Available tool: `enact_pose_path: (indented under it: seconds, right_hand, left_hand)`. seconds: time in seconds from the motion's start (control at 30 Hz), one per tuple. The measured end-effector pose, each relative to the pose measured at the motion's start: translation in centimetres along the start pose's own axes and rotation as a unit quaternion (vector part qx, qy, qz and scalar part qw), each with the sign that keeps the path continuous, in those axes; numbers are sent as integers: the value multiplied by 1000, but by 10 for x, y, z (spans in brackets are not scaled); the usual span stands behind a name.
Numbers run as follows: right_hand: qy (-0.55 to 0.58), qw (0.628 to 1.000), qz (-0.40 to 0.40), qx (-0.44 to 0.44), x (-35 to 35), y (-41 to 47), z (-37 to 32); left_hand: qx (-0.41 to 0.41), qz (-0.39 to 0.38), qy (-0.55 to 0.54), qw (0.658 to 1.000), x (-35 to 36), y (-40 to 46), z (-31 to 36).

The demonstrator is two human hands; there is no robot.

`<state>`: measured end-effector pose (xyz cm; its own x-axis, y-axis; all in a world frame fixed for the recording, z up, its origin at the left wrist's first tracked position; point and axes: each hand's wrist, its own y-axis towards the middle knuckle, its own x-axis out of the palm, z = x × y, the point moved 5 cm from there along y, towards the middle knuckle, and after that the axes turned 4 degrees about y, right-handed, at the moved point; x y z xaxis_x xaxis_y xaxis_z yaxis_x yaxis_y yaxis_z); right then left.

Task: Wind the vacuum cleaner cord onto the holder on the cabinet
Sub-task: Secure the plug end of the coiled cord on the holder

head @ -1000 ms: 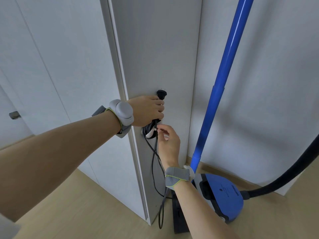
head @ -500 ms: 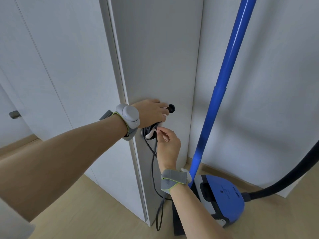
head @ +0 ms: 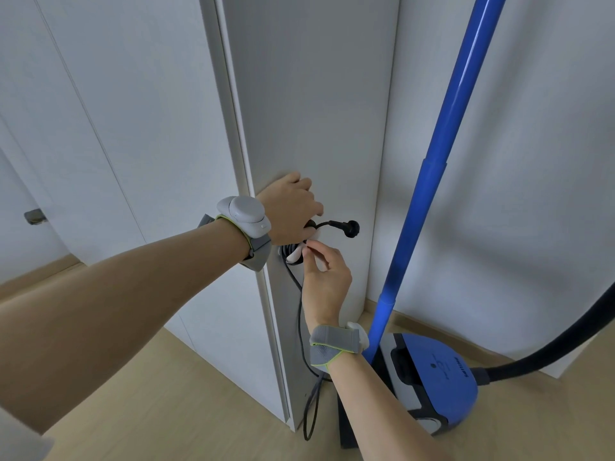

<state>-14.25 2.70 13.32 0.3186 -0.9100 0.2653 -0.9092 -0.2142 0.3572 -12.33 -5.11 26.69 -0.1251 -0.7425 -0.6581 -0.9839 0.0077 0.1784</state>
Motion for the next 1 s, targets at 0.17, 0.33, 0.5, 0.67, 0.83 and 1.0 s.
enact_pose_path:
  seconds: [0.17, 0.33, 0.5, 0.67, 0.83, 1.0]
  right_hand:
    - [1, 1000, 2, 5, 1, 0, 0]
    - [28, 999, 3, 39, 2, 2, 6]
    - [78, 991, -3, 111, -3, 9, 14]
    - [33, 993, -36, 109, -4, 14, 18]
    - [6, 992, -42, 115, -6, 11, 25]
    - [-5, 997, -16, 79, -2, 8, 26]
  left_hand:
    - [-11, -14, 1, 1000, 5, 3, 0]
    - [-20, -20, -25, 999, 6, 5, 3]
    - [-22, -4, -28, 999, 3, 4, 7]
    - [-32, 2, -34, 999, 2, 2, 9]
    - [-40, -1, -38, 998, 2, 2, 7]
    - [-50, 11, -45, 998, 5, 3, 9]
